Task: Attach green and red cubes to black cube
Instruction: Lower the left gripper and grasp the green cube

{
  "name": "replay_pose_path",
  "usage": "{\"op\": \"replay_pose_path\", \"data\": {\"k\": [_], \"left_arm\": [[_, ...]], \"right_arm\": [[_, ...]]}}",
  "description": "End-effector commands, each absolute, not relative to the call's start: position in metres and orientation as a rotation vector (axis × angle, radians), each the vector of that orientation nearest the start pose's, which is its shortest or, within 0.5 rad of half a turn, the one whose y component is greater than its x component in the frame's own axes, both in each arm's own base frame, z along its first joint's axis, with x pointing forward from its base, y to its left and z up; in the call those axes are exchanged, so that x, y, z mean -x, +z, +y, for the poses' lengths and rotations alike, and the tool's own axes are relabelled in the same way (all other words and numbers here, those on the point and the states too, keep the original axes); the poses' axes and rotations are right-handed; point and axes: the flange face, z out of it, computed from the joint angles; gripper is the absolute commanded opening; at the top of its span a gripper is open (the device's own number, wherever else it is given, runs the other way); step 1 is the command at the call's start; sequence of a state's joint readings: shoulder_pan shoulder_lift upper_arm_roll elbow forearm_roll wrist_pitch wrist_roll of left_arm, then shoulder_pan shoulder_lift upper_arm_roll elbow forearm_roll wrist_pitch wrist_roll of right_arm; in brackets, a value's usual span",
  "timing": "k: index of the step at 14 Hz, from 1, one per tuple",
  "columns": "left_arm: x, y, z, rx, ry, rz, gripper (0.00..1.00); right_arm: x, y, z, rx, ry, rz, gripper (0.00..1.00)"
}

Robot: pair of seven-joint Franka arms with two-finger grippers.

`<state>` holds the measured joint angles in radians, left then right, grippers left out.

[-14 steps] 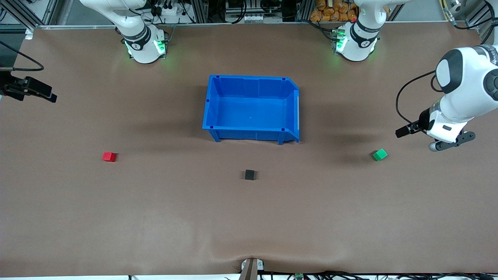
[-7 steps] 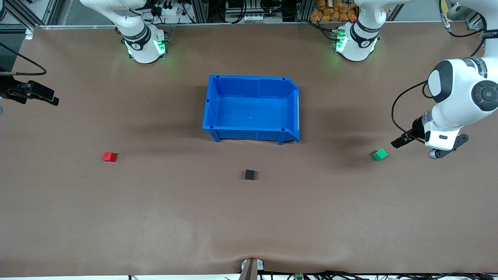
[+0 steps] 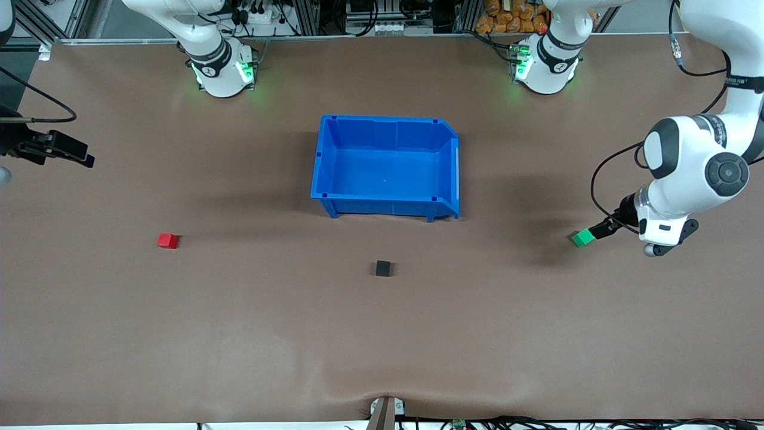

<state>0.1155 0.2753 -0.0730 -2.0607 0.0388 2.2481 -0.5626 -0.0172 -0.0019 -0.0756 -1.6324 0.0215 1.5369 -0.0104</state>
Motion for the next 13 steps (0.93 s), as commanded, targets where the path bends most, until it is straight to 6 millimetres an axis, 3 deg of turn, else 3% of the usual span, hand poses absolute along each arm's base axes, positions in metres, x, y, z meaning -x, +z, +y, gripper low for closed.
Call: {"op": "replay_pose_path", "data": {"k": [1, 3, 13], "left_arm": [[-0.59, 0.278, 0.028, 2.98, 0.145, -0.915, 0.89], [-0.596, 0.265, 0.029, 2.978, 0.165, -0.922, 0.79], [-0.599, 0.209, 0.042, 2.965, 0.227, -0.933, 0.8]], "right_arm": [[-0.546, 0.589, -0.045, 3.101, 0.133, 0.13, 1.0], [-0.547, 0.585, -0.043, 3.103, 0.136, 0.123, 1.0], [-0.561, 0.562, -0.043, 3.104, 0.16, 0.123, 1.0]]}}
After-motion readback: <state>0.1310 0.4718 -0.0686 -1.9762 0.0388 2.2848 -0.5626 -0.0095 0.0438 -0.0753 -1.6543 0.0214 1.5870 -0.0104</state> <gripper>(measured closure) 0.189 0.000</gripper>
